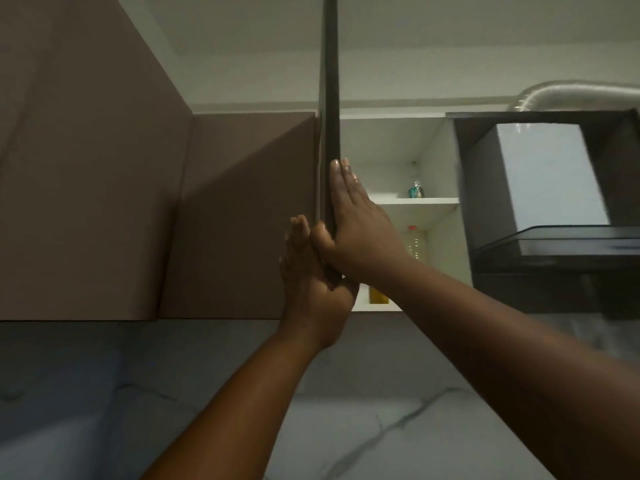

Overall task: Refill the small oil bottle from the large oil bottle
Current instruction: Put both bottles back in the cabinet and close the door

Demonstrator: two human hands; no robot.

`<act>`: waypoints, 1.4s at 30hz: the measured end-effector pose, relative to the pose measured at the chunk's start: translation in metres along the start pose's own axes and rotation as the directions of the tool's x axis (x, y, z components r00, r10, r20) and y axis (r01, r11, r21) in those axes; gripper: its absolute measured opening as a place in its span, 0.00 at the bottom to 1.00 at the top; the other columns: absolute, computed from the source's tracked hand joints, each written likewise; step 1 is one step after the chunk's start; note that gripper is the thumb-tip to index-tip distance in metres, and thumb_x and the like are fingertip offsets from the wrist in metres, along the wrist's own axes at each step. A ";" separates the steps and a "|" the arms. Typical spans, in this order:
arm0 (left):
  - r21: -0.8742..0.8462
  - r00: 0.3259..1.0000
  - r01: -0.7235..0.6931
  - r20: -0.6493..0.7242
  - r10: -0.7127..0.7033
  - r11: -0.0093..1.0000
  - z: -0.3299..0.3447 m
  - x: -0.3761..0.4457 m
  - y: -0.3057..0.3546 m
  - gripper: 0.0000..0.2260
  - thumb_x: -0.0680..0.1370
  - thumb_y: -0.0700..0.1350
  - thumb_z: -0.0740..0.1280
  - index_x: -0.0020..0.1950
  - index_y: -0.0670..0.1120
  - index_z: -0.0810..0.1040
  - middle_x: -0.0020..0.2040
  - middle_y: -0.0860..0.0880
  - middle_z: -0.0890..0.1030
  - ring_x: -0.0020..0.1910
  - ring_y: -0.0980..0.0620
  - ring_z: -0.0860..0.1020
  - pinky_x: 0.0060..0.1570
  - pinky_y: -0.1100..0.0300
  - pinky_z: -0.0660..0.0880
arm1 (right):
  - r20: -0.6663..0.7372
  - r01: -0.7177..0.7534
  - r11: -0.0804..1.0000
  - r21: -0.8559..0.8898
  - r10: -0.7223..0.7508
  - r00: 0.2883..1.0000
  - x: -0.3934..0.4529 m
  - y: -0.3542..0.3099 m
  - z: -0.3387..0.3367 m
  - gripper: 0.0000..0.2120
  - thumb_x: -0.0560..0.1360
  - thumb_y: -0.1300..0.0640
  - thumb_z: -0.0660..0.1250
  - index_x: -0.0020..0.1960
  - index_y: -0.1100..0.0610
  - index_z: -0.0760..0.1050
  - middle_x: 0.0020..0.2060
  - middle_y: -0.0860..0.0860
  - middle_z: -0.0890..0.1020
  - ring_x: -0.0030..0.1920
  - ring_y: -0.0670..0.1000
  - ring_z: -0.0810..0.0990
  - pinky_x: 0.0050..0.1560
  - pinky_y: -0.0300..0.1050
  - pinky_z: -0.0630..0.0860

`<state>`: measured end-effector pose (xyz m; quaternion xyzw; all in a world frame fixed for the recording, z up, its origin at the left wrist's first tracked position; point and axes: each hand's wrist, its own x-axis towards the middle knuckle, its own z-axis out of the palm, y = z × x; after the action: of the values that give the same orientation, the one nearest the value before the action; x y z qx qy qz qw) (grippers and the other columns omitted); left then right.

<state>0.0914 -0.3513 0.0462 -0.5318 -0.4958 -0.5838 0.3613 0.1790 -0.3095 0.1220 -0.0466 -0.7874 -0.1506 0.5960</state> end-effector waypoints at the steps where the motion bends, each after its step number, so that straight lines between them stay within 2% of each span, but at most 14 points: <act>1: -0.044 1.000 -0.008 -0.002 0.008 0.999 0.013 0.000 0.007 0.42 0.73 0.58 0.64 0.82 0.47 0.49 0.82 0.49 0.45 0.79 0.56 0.42 0.78 0.50 0.40 | 0.005 -0.006 1.000 -0.012 0.006 1.000 -0.003 0.011 -0.006 0.38 0.78 0.42 0.54 0.78 0.54 0.37 0.78 0.51 0.42 0.77 0.50 0.44 0.72 0.48 0.49; 4: -0.170 0.999 -0.042 0.005 0.044 0.984 0.053 0.000 0.030 0.38 0.72 0.51 0.66 0.80 0.44 0.57 0.81 0.44 0.53 0.80 0.51 0.48 0.78 0.44 0.50 | 0.046 -0.029 0.999 -0.038 0.031 0.998 -0.015 0.051 -0.024 0.38 0.79 0.43 0.54 0.77 0.53 0.34 0.78 0.51 0.40 0.77 0.50 0.41 0.73 0.48 0.46; 6: -0.228 0.998 -0.038 0.034 0.048 0.973 0.084 -0.001 0.045 0.38 0.71 0.49 0.66 0.79 0.43 0.58 0.80 0.42 0.57 0.80 0.47 0.52 0.78 0.43 0.53 | 0.068 -0.039 0.998 -0.046 0.043 0.997 -0.026 0.082 -0.035 0.37 0.80 0.45 0.54 0.77 0.53 0.33 0.78 0.51 0.39 0.77 0.50 0.40 0.75 0.50 0.46; 10: -0.152 0.986 -0.122 0.091 0.137 0.981 0.147 -0.010 0.063 0.38 0.72 0.50 0.67 0.79 0.44 0.58 0.78 0.42 0.61 0.78 0.45 0.57 0.77 0.44 0.56 | 0.082 -0.048 0.997 -0.062 0.053 0.995 -0.051 0.152 -0.051 0.36 0.78 0.43 0.49 0.77 0.53 0.33 0.77 0.50 0.38 0.76 0.47 0.39 0.74 0.48 0.45; 11: -0.113 0.980 -0.140 0.123 0.154 0.984 0.165 -0.013 0.065 0.40 0.72 0.52 0.67 0.80 0.44 0.55 0.80 0.43 0.58 0.80 0.45 0.53 0.77 0.44 0.54 | 0.079 -0.052 0.996 -0.071 0.058 0.995 -0.057 0.172 -0.052 0.36 0.78 0.43 0.48 0.77 0.53 0.32 0.77 0.50 0.38 0.76 0.46 0.38 0.74 0.47 0.45; 14: 0.061 0.963 -0.183 0.211 0.166 0.981 0.215 -0.015 0.059 0.45 0.73 0.61 0.61 0.81 0.50 0.38 0.81 0.51 0.37 0.78 0.55 0.34 0.78 0.50 0.38 | 0.076 -0.072 0.992 -0.106 0.080 0.994 -0.076 0.225 -0.052 0.35 0.78 0.42 0.47 0.76 0.51 0.31 0.77 0.49 0.37 0.74 0.42 0.37 0.73 0.45 0.45; 16: 0.170 0.944 -0.234 0.275 0.182 0.957 0.246 -0.015 0.051 0.45 0.73 0.69 0.56 0.79 0.52 0.34 0.78 0.55 0.30 0.76 0.56 0.29 0.76 0.52 0.33 | 0.081 -0.086 0.988 -0.128 0.097 0.992 -0.089 0.260 -0.049 0.36 0.78 0.42 0.48 0.76 0.51 0.32 0.77 0.49 0.38 0.73 0.42 0.36 0.73 0.46 0.45; 20: 0.351 0.891 -0.353 0.410 0.196 0.867 0.291 -0.009 0.023 0.47 0.70 0.77 0.46 0.79 0.52 0.32 0.78 0.55 0.30 0.77 0.54 0.30 0.76 0.51 0.32 | 0.127 -0.116 0.949 -0.293 0.158 0.979 -0.115 0.318 -0.036 0.36 0.78 0.39 0.46 0.75 0.51 0.29 0.76 0.50 0.34 0.74 0.47 0.32 0.75 0.50 0.38; 24: 0.571 0.868 -0.408 0.485 0.108 0.712 0.308 0.001 -0.021 0.41 0.73 0.73 0.41 0.80 0.53 0.38 0.81 0.50 0.37 0.80 0.47 0.39 0.76 0.46 0.36 | 0.165 -0.031 0.831 -0.555 0.146 0.975 -0.134 0.354 -0.008 0.36 0.77 0.39 0.44 0.75 0.54 0.30 0.73 0.54 0.28 0.72 0.55 0.25 0.71 0.59 0.28; 27: 0.683 0.878 -0.367 0.478 -0.007 0.632 0.304 0.010 -0.056 0.39 0.77 0.71 0.47 0.81 0.52 0.42 0.82 0.48 0.42 0.80 0.45 0.41 0.76 0.43 0.39 | 0.228 0.032 0.834 -0.552 0.114 0.967 -0.142 0.359 0.023 0.34 0.78 0.41 0.45 0.75 0.55 0.32 0.73 0.55 0.27 0.71 0.57 0.23 0.68 0.59 0.23; 31: 0.752 0.904 -0.315 0.423 -0.057 0.579 0.297 0.031 -0.097 0.39 0.78 0.70 0.48 0.81 0.51 0.41 0.82 0.47 0.43 0.80 0.44 0.41 0.76 0.41 0.40 | 0.277 0.082 0.891 -0.447 0.051 0.960 -0.130 0.350 0.072 0.34 0.78 0.41 0.41 0.76 0.57 0.34 0.75 0.56 0.33 0.74 0.56 0.28 0.72 0.56 0.28; 34: 0.748 0.933 -0.261 0.357 -0.039 0.611 0.294 0.057 -0.124 0.35 0.80 0.67 0.47 0.81 0.50 0.43 0.82 0.47 0.43 0.80 0.46 0.42 0.77 0.44 0.41 | 0.244 0.066 0.916 -0.396 0.036 0.969 -0.102 0.343 0.105 0.33 0.80 0.41 0.43 0.77 0.58 0.38 0.77 0.56 0.38 0.76 0.55 0.33 0.73 0.53 0.31; 37: 0.717 0.951 -0.228 0.310 -0.007 0.659 0.295 0.081 -0.153 0.32 0.82 0.64 0.43 0.81 0.50 0.41 0.82 0.47 0.43 0.80 0.46 0.42 0.77 0.46 0.42 | 0.188 0.035 0.892 -0.450 0.056 0.981 -0.070 0.339 0.135 0.33 0.81 0.41 0.41 0.77 0.60 0.37 0.77 0.57 0.39 0.76 0.56 0.33 0.74 0.55 0.31; 42: 0.631 0.963 -0.214 0.263 0.054 0.746 0.307 0.101 -0.204 0.39 0.75 0.70 0.30 0.81 0.50 0.37 0.81 0.47 0.38 0.80 0.47 0.37 0.78 0.48 0.40 | 0.090 -0.050 0.868 -0.494 0.109 0.990 -0.051 0.347 0.180 0.33 0.80 0.41 0.38 0.75 0.59 0.32 0.76 0.56 0.34 0.74 0.56 0.29 0.73 0.55 0.29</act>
<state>-0.0391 0.0051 0.0884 -0.4698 -0.6663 -0.2813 0.5061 0.1151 0.0784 0.0922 -0.2374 -0.7536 -0.3179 0.5241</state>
